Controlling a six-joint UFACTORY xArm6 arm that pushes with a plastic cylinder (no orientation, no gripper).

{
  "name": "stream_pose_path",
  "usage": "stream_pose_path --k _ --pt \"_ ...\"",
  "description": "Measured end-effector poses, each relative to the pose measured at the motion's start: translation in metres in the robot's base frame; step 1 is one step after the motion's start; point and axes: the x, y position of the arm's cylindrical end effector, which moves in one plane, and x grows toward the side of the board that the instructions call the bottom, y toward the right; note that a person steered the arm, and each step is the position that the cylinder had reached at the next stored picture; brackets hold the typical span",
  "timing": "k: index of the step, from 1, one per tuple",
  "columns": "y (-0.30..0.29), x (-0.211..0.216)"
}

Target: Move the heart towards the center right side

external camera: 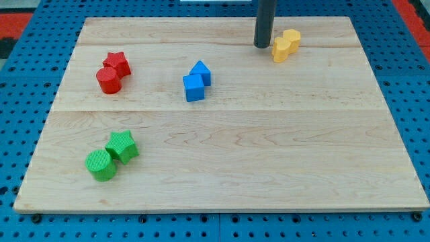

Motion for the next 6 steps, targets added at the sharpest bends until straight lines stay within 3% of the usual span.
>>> stream_pose_path --k 2,3,4,5,6 --pt "0.05 0.02" --pt "0.051 0.052" --pt "0.108 0.08" --pt "0.11 0.118" --pt "0.185 0.121"
